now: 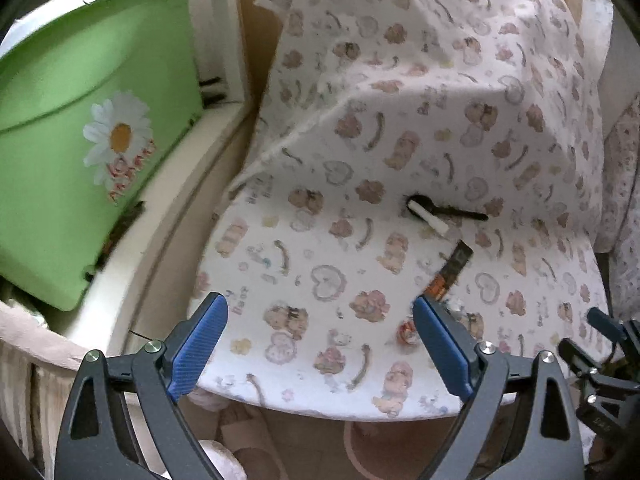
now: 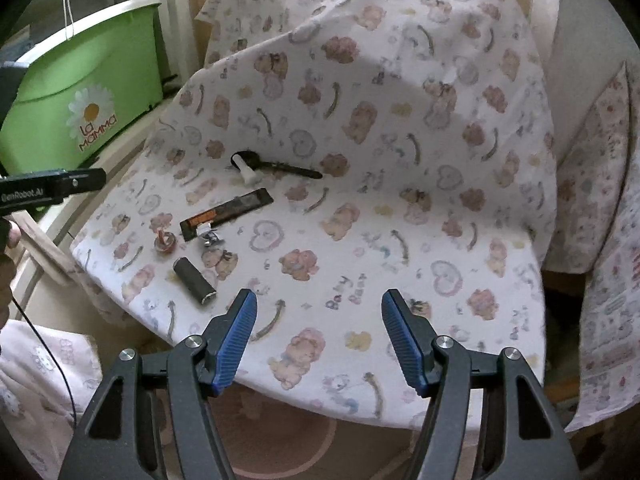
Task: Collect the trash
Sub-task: 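Raise both tools back toward the lipstick and black cylinder on the chair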
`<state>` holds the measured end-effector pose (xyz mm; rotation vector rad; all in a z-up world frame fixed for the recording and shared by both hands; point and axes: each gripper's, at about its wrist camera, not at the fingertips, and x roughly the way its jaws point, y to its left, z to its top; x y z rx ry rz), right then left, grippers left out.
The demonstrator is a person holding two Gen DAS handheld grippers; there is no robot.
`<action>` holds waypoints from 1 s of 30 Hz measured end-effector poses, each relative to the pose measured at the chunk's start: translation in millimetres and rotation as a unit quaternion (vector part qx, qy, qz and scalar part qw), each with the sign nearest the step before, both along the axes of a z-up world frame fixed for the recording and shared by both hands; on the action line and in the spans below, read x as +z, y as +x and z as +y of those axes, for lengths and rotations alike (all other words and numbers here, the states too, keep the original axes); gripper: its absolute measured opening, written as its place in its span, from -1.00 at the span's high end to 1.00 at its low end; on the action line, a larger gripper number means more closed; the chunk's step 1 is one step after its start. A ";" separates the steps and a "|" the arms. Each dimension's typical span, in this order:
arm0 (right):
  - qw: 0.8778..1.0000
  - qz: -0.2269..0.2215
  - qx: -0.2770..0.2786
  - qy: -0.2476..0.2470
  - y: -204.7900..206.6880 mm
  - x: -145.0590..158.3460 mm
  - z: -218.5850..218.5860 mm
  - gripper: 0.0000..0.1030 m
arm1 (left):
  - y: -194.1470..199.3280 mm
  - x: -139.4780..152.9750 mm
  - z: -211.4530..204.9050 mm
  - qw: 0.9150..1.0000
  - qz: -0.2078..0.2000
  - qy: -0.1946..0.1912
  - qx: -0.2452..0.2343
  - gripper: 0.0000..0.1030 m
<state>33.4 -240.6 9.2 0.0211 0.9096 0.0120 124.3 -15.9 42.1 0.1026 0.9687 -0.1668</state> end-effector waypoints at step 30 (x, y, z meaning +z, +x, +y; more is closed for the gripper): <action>1.000 0.027 0.007 0.009 21.3 -23.5 11.1 -0.60 | 20.0 -61.2 -64.8 0.987 0.142 -0.022 -0.069 0.20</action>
